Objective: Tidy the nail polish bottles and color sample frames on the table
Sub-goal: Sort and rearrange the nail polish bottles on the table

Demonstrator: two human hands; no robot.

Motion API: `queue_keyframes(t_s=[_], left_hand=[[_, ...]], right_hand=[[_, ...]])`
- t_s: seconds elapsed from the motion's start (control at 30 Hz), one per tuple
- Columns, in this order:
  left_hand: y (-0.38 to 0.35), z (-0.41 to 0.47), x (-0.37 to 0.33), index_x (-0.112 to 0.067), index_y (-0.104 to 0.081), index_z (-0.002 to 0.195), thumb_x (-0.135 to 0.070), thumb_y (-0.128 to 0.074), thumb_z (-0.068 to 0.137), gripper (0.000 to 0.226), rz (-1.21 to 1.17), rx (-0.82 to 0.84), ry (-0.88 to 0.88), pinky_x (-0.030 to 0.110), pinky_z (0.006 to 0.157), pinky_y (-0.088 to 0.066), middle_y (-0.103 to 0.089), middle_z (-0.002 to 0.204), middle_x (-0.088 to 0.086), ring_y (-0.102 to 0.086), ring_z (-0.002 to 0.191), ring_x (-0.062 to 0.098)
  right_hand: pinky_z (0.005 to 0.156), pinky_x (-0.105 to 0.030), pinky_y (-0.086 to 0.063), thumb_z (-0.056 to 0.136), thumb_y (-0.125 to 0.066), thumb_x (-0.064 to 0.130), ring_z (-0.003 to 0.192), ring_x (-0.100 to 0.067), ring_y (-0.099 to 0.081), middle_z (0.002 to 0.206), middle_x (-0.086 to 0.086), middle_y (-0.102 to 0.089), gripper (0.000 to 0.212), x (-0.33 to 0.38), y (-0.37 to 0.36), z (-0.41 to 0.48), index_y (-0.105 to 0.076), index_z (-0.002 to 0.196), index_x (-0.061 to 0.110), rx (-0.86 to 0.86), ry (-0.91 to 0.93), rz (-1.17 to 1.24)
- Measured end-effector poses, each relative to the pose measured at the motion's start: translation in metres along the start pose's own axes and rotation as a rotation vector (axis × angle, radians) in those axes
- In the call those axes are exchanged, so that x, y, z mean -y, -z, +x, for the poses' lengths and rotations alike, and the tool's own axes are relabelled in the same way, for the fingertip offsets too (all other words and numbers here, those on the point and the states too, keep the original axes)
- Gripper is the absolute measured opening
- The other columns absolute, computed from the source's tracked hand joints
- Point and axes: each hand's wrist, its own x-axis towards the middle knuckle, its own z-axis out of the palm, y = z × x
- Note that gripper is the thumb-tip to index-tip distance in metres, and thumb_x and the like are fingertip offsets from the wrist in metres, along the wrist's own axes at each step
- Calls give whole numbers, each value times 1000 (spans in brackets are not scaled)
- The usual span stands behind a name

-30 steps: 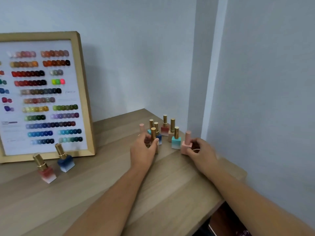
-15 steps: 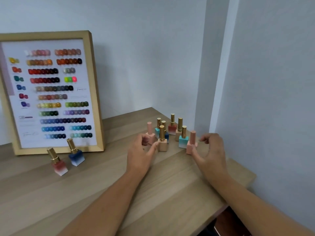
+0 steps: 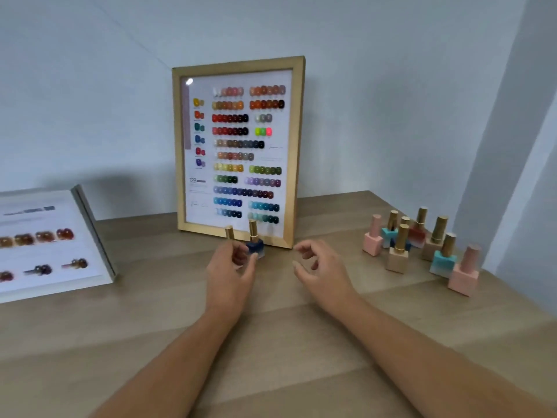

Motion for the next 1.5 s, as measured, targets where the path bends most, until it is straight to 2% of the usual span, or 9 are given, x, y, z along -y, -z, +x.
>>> queue_keyframes(t_s=[0.1,0.23,0.33,0.57,0.83,1.03,1.27,1.4,1.5], left_hand=[[17,9,23,-29,-49,90,-25,-73,76,28,48,-8,106,10,60,-35,-55,88,-9,-50,76,2],[20,23,41,-20,-49,115,-34,-77,71,55,36,104,302,22,77,-41,-54,113,0,-51,91,8],[16,33,46,-17,-46,127,-36,-78,69,69,72,180,307,24,84,-41,-54,121,0,-49,98,8],[12,44,51,-25,-53,118,-32,-74,75,49,50,358,284,21,82,-43,-62,112,-5,-56,97,6],[15,42,51,-28,-57,103,-31,-73,75,32,44,314,246,14,74,-40,-63,97,-11,-56,87,1],[20,33,42,-28,-53,95,-34,-74,74,31,-30,244,230,12,65,-39,-63,96,-9,-57,83,4],[-6,16,9,-31,-49,91,-41,-76,69,36,-69,327,165,9,59,-42,-59,90,-17,-56,80,-1],[-48,1,-24,-33,-46,88,-42,-76,69,37,-129,415,117,6,60,-42,-64,98,-13,-58,83,-2],[-83,-10,-52,-32,-48,97,-37,-76,70,39,-188,504,84,8,65,-39,-62,107,-10,-57,92,2]], right_hand=[[74,-10,-37,79,-65,14,90,-7,-53,104,4,-59,31,-1,-34,13,-60,109,18,43,-38,41],[89,-19,-39,80,-66,23,102,-2,-49,120,7,-55,43,-6,-60,33,-53,121,24,123,-60,25],[100,-27,-40,79,-67,24,115,-6,-47,131,5,-51,53,-11,-70,48,-46,129,24,142,-108,40],[104,-29,-34,82,-65,18,128,-13,-42,140,1,-46,61,-13,-82,70,-38,136,23,233,-135,52],[102,-31,-38,86,-60,17,122,-16,-46,133,-1,-52,50,-9,-78,70,-42,132,23,309,-121,49],[101,-32,-42,87,-59,12,115,-16,-51,126,-3,-56,42,-3,-68,57,-50,128,15,218,-193,106],[84,-21,-41,86,-60,13,101,-9,-54,108,8,-59,37,-19,-12,26,-54,120,23,45,-267,110],[89,-25,-40,85,-61,13,102,-6,-51,107,11,-55,38,-32,35,2,-53,121,23,-65,-331,35],[94,-28,-42,84,-62,13,106,-8,-51,114,7,-55,44,-43,75,-17,-50,126,19,-140,-354,-65]])
